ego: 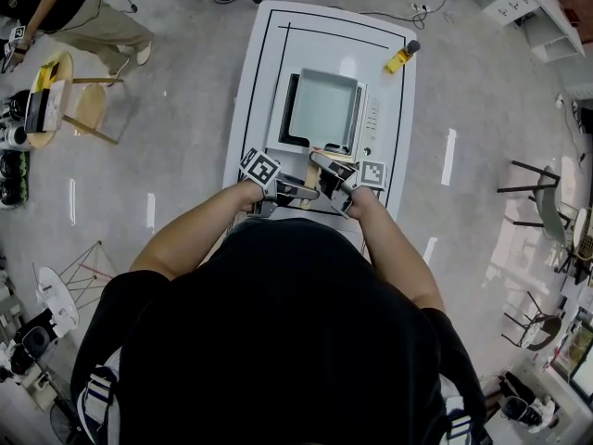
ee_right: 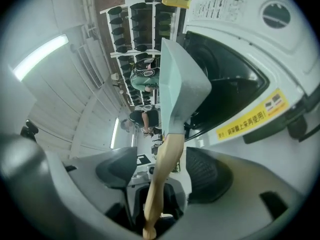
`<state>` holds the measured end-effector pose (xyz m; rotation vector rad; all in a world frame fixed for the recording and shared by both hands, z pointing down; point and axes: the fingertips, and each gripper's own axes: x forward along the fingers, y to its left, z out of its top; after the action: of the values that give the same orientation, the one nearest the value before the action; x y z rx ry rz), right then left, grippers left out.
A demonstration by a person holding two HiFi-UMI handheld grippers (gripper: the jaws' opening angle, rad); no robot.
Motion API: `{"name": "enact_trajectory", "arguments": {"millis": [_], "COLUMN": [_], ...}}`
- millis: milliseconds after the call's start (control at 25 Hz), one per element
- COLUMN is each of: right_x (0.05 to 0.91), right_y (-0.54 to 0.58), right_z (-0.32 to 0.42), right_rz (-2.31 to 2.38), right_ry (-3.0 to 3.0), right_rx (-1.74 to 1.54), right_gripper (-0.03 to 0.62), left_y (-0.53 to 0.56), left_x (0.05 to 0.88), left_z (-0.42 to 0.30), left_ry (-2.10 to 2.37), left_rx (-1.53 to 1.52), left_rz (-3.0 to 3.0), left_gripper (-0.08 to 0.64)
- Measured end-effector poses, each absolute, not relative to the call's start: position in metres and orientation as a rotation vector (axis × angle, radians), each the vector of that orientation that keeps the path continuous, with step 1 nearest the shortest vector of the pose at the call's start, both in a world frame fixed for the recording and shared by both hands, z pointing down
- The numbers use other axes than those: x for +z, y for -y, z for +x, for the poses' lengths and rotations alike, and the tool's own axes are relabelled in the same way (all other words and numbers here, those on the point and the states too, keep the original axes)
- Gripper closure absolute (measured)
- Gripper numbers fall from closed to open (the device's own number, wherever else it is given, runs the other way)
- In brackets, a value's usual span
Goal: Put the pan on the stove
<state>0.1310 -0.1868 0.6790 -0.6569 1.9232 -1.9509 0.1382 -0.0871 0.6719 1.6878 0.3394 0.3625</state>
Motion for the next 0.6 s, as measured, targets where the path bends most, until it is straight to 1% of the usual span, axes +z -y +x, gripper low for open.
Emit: {"name": "enact_trajectory", "arguments": {"millis": [600], "right_x": [0.688], "right_y": [0.166], "right_z": [0.164], "right_rz": [-0.862], "right_ry": [-1.985], "right_rx": [-1.902], "right_gripper": [0.296], "left_y": [0.096], "left_x": [0.674], "left_z": [0.108], "left_ry": [-0.290], "left_rx": [0.422], "left_rz": [1.839], "left_gripper": [0.336]}}
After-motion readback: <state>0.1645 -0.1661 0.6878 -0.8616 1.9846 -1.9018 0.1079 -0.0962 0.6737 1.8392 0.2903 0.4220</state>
